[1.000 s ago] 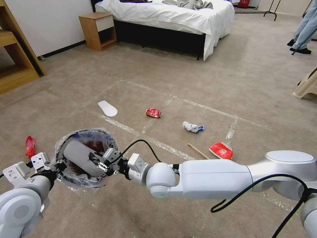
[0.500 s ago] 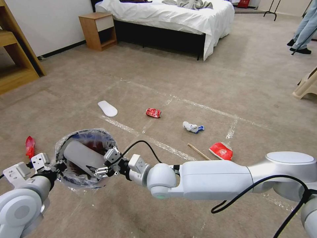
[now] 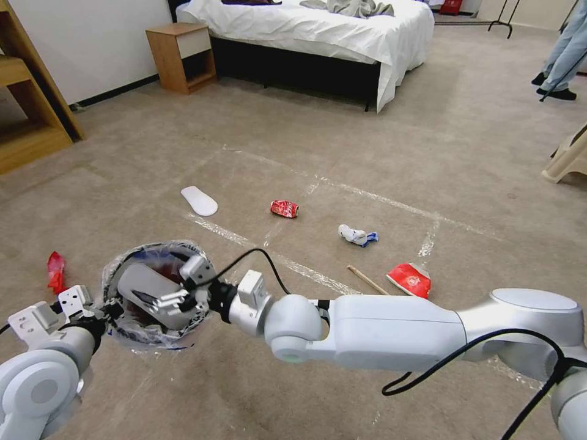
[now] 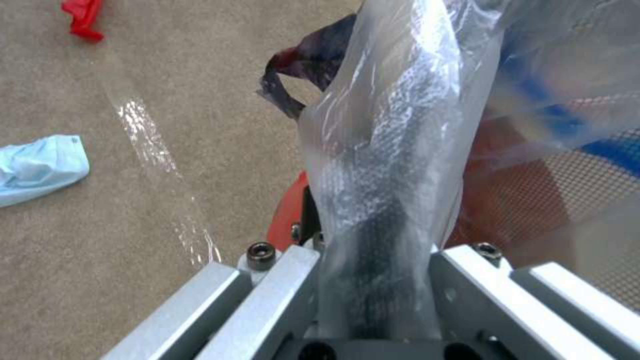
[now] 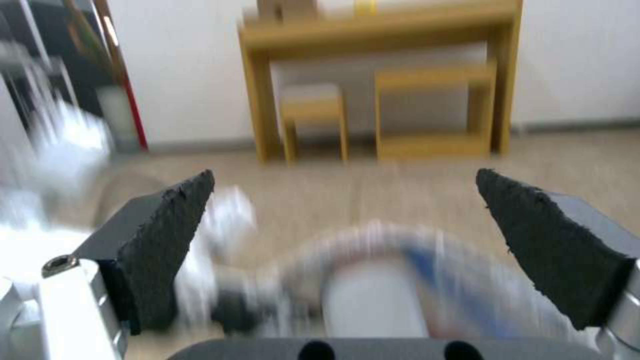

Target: Pick up the trash bin and place the garbage on the floor into it.

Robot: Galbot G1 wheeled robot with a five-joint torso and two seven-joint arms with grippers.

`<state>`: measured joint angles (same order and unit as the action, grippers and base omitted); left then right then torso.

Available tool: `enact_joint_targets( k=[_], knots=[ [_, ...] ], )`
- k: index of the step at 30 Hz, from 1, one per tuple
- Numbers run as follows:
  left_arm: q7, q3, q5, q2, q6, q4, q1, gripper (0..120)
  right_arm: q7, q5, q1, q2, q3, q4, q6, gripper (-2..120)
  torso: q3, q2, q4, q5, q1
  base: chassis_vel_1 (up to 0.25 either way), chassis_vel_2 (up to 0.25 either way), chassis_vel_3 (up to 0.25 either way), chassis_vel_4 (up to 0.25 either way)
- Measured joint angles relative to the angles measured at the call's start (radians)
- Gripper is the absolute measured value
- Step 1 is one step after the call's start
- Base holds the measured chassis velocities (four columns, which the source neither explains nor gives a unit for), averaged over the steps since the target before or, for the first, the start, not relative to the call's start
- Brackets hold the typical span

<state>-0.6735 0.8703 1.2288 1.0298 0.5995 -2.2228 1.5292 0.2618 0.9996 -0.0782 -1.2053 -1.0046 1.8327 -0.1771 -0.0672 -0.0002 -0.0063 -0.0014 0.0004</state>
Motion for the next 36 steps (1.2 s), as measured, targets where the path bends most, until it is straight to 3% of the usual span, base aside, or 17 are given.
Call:
enact_joint_targets(
  k=[3, 9, 13, 18, 20, 22, 24, 25, 27, 36],
  knots=[
    [0.001, 0.002, -0.003, 0.001, -0.001, 0.005, 0.0, 0, -0.041, -0.001, -0.024, -0.039, 0.11, 0.004, -0.068, 100, 0.0, 0.0, 0.0001, 0.0, 0.0, 0.0, 0.0, 0.0, 0.0],
    [0.002, 0.003, -0.007, 0.006, -0.002, 0.006, 0.001, 0, -0.059, -0.018, -0.041, -0.071, 0.226, 0.027, -0.113, 100, 0.0, 0.0, 0.0001, -0.0001, 0.0, 0.0, 0.0, 0.0, 0.0],
    [0.002, 0.003, -0.007, 0.007, -0.003, 0.006, 0.001, 0, -0.063, -0.029, -0.049, -0.074, 0.261, 0.034, -0.121, 100, 0.0, 0.0, 0.0001, 0.0, 0.0, 0.0, 0.0, 0.0, 0.0],
    [0.003, 0.007, -0.009, 0.009, -0.003, 0.003, 0.001, 0, -0.049, -0.049, -0.082, -0.051, 0.441, 0.049, -0.124, 100, 0.0, 0.0, 0.0003, 0.0, 0.0, 0.0, 0.0, 0.0, 0.0],
    [0.011, 0.01, -0.02, 0.01, -0.008, 0.001, 0.001, 0, -0.006, -0.044, -0.11, 0.003, 0.569, 0.066, -0.075, 99, 0.0, 0.0, 0.0005, 0.0, 0.0, 0.0, 0.0, 0.0, 0.0],
    [0.014, 0.012, -0.024, 0.01, -0.009, 0.001, 0.001, 0, 0.004, -0.042, -0.121, 0.022, 0.604, 0.07, -0.061, 99, 0.0, 0.0, 0.0003, 0.0001, 0.0, 0.0, 0.0, 0.0, 0.0],
    [0.025, 0.021, -0.034, 0.011, -0.015, 0.001, 0.001, 0, 0.042, -0.042, -0.193, 0.126, 0.776, 0.09, -0.003, 100, 0.0, 0.0, -0.0002, 0.0004, 0.0, 0.0, 0.0, 0.0, 0.0],
    [0.025, 0.021, -0.034, 0.011, -0.015, 0.001, 0.001, 0, 0.042, -0.042, -0.193, 0.126, 0.776, 0.09, -0.003, 100, 0.0, 0.0, -0.0002, 0.0004, 0.0, 0.0, 0.0, 0.0, 0.0],
    [0.033, 0.029, -0.038, 0.009, -0.018, 0.001, 0.0, 0, 0.052, -0.043, -0.283, 0.206, 0.925, 0.114, 0.017, 100, 0.0, 0.0, -0.0007, 0.0007, 0.0, 0.0, 0.0, 0.0, 0.0],
    [0.051, 0.039, -0.05, 0.003, -0.033, 0.003, 0.0, 0, 0.097, -0.1, -0.55, 0.328, 1.283, 0.2, 0.054, 100, 0.0, 0.0, 0.0004, 0.0001, 0.0, 0.0, 0.0, 0.0, 0.0]
  ],
)
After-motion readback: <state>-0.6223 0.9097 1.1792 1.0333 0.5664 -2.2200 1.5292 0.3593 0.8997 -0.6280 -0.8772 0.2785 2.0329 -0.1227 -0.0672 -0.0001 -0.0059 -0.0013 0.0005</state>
